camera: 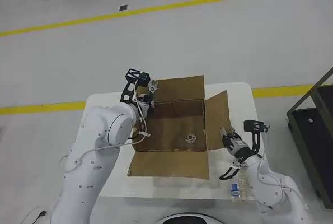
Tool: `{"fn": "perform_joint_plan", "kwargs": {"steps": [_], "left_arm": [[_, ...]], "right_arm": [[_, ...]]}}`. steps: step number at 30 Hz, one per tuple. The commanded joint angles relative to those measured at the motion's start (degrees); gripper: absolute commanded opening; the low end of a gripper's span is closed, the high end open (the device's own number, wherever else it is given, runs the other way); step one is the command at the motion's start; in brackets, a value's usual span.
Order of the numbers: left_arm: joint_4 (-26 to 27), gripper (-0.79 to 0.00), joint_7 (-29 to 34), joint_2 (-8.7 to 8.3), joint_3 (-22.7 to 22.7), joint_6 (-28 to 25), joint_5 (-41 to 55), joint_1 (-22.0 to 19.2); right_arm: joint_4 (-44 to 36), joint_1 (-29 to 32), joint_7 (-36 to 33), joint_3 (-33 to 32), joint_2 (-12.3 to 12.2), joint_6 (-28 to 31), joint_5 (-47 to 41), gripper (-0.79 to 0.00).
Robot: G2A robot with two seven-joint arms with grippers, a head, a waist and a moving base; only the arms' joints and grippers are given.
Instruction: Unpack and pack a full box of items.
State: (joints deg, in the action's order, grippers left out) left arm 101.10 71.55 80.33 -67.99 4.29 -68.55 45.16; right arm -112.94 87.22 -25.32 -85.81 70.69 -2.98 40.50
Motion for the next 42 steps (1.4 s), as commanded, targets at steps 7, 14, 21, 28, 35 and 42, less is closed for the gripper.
{"fn": "perform_joint_plan", "kwargs": {"steps": [7, 14, 21, 28, 35, 42], "left_arm": [[0.0, -0.785, 0.0, 0.00, 0.0, 0.0, 0.0, 0.0], [0.7, -0.785, -1.3, -0.52, -1.8, -2.5, -1.6, 0.3], [3.7, -0.785, 3.1, -1.25, -4.8, -5.7, -2.2, -1.3], [5.8, -0.785, 7.4, -2.35, -7.9, -10.8, -5.6, -1.6], [5.7, -0.785, 11.4, -3.48, -11.0, -14.0, -10.0, 0.7], [7.3, -0.785, 14.9, -4.46, -15.3, -13.7, -13.6, 4.0]], "right_arm": [[0.0, 0.0, 0.0, 0.0, 0.0, 0.0, 0.0, -0.785], [-0.5, -0.1, 0.4, 0.2, 0.0, 0.1, -0.4, -0.785], [-0.5, -0.9, -0.7, 0.4, -0.1, -0.4, -0.5, -0.785], [-0.1, -1.5, -0.9, 0.9, -0.1, -0.7, -0.3, -0.785], [0.4, -2.0, -1.3, 1.1, -0.1, -0.6, -0.5, -0.785], [0.8, -3.1, -1.8, 0.9, -0.2, -1.1, -0.9, -0.785]]}}
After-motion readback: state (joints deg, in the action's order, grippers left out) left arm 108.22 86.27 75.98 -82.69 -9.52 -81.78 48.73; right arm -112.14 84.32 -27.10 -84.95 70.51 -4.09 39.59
